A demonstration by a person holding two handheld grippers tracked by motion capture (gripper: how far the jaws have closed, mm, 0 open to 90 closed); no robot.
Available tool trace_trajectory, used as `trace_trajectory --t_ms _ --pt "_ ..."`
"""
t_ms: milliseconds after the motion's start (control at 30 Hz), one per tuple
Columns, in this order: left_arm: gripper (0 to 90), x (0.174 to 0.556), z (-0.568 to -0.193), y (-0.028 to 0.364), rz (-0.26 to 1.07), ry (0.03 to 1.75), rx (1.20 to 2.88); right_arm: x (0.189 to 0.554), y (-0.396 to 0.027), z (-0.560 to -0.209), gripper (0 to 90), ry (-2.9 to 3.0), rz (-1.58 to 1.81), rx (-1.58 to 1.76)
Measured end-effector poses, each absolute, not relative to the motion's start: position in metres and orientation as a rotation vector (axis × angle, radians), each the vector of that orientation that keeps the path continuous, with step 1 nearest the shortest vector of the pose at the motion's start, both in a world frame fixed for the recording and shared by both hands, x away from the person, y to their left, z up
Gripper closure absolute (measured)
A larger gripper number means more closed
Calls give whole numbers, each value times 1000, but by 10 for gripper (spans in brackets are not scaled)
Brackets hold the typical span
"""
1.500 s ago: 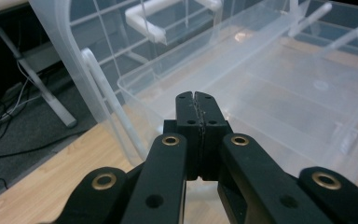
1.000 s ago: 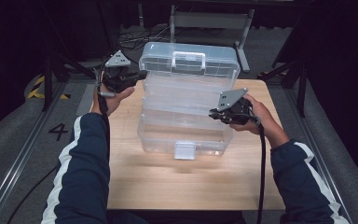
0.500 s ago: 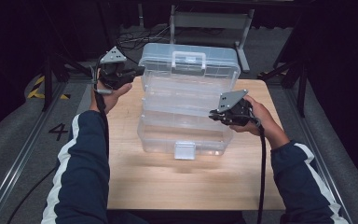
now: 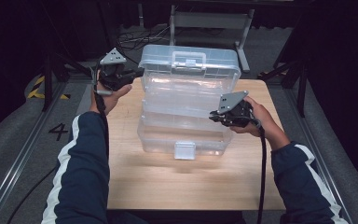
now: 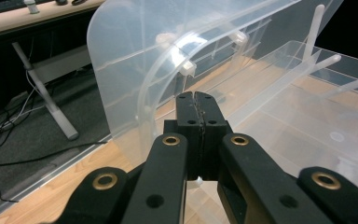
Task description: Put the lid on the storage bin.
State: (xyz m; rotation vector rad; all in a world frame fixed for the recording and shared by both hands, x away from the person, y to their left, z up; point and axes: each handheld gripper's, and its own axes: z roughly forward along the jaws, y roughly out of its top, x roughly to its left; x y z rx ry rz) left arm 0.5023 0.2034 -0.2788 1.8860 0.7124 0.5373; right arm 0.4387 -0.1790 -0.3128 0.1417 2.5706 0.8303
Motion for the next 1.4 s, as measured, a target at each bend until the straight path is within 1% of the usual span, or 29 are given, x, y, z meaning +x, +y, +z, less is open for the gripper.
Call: trace_trajectory --t_ms 733,833,1000,1400 --pt "900 498 -290 210 520 717 1892 435 -183 -317 797 2562 853 168" --pt "900 496 -291 210 522 710 1901 434 -186 -317 768 2562 878 179" --pt "900 494 -293 210 517 707 1895 432 -189 -317 759 2548 886 194" --pt "900 481 -297 210 499 692 1891 419 -212 -316 749 2514 966 246"
